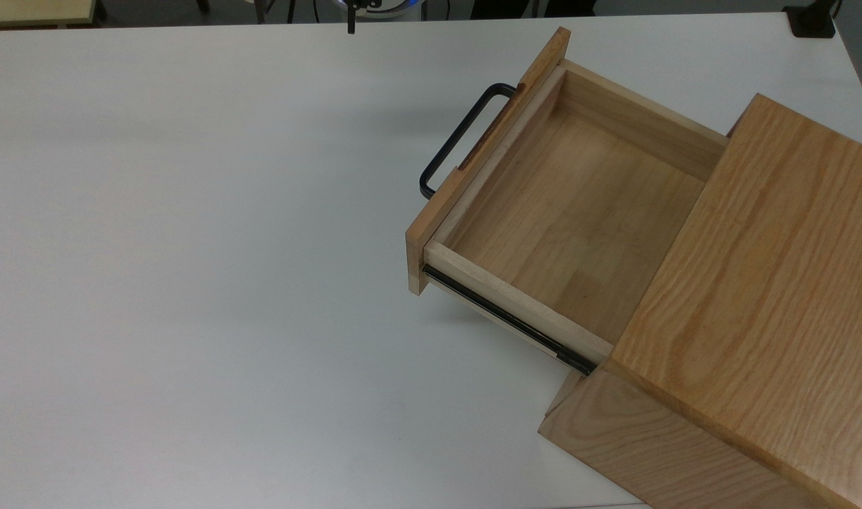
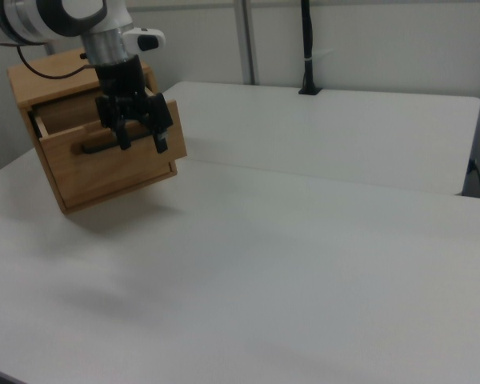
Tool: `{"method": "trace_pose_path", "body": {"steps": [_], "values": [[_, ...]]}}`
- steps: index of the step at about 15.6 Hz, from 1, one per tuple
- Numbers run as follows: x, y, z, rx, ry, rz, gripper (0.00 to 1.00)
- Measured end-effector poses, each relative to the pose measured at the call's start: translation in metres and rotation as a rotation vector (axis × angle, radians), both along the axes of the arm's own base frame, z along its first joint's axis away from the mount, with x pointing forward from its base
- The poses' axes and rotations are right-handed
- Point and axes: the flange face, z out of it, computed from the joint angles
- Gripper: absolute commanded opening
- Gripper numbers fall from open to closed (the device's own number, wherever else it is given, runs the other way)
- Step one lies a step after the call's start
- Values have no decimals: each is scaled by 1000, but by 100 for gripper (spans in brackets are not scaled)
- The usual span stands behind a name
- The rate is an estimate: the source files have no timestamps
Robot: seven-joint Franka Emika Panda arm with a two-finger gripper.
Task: Close the drawer by sliding it
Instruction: 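Move the gripper down toward the open wooden drawer's front panel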
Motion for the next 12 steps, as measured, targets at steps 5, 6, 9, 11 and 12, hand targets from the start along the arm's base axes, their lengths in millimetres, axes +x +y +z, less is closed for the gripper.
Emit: {"method": "trace_pose_path", "body": {"steps": [5, 6, 9, 11, 12], "values": [[0, 4, 0, 32, 1, -2, 100], [0, 4, 0, 36, 1, -2, 100], [0, 6, -1, 62, 1, -4, 87], [0, 6, -1, 90, 2, -12, 47], [0, 5, -1, 95, 2, -15, 30]]}}
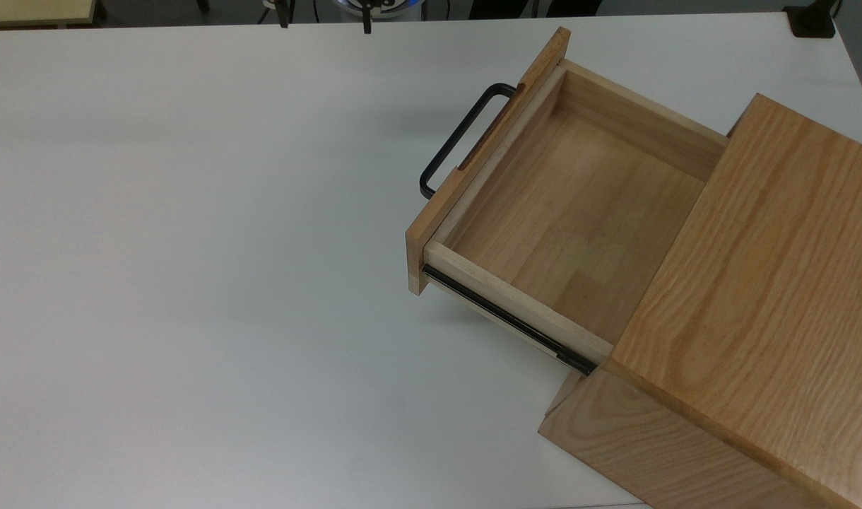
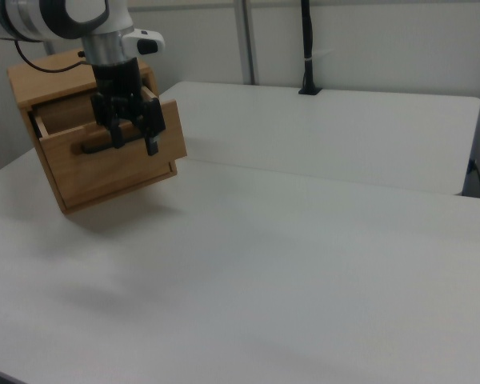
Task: Close the drawer by sliding it
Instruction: 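Move the gripper down toward the open wooden drawer's front panel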
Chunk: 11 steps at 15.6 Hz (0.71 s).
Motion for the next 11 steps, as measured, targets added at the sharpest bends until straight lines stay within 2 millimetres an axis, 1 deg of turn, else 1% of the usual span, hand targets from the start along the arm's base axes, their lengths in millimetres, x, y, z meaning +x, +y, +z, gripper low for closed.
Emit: {"method": "trace_pose_path", "body": {"steps": [2, 3, 7, 9, 11], "values": [[0, -1, 0, 9, -1, -4, 2], [0, -1, 0, 16, -2, -5, 0], [6, 0, 1, 38, -41, -7, 0], [16, 1, -7, 51, -61, -7, 0], [29, 3, -21, 71, -72, 4, 0]]}}
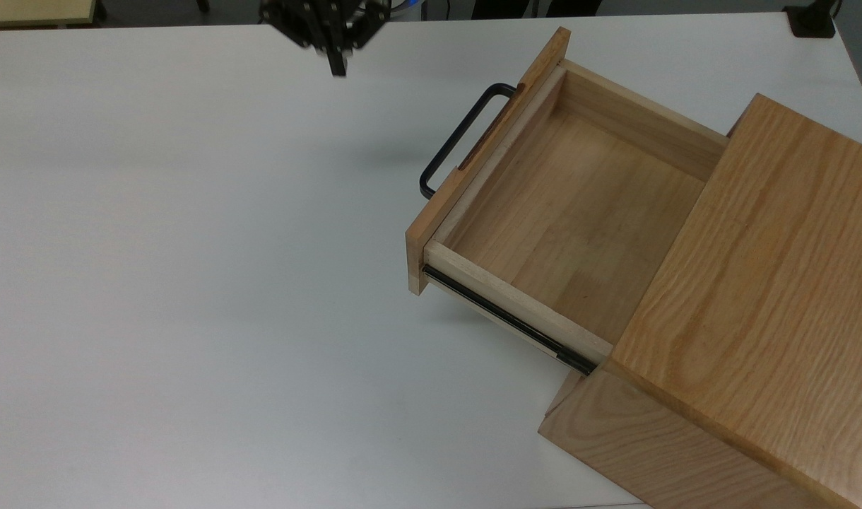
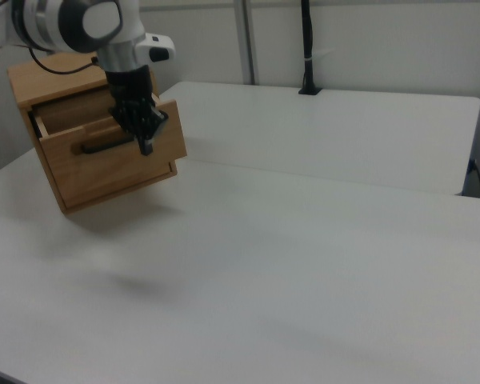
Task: Close the drawer by sliding it
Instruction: 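Move the gripper down toward the open wooden drawer's front panel, then push the drawer front with the gripper into the wooden cabinet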
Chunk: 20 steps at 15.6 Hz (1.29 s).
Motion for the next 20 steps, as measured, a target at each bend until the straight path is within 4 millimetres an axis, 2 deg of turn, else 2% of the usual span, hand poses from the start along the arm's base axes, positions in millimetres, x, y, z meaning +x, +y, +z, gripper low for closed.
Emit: {"method": "trace_pose_path", "body": {"steps": [3, 5, 8, 11, 15, 20], "values": [[14, 7, -27, 7, 20, 145, 0], [20, 25, -43, 11, 38, 332, 0], [26, 51, -57, 16, 28, 547, 0], [40, 75, -68, 9, -39, 674, 0], [49, 106, -75, 2, -110, 762, 0], [52, 138, -67, 48, -224, 816, 0]]}}
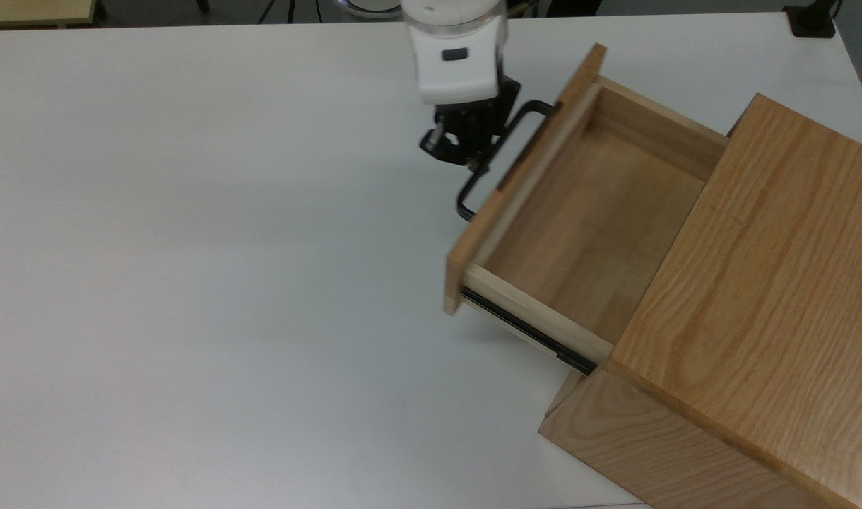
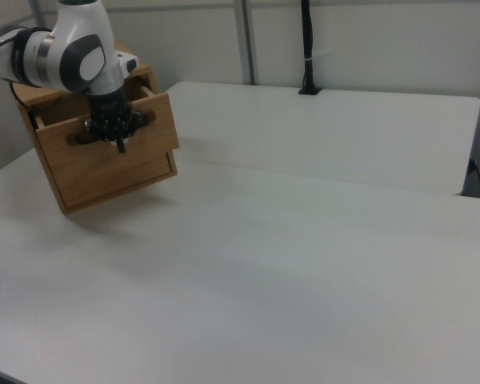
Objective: Close the drawer by sliding it
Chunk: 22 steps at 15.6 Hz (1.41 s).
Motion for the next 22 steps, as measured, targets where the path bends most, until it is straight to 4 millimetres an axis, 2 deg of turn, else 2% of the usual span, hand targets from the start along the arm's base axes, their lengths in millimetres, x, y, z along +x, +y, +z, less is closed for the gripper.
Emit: {"method": "trace_pose_path", "body": {"steps": [4, 13, 17, 22], "values": [[8, 35, 4, 84, -116, 14, 0], [21, 98, -9, 259, -279, -96, 0], [16, 115, -8, 280, -276, -108, 0], [15, 120, -11, 308, -308, -143, 0]]}}
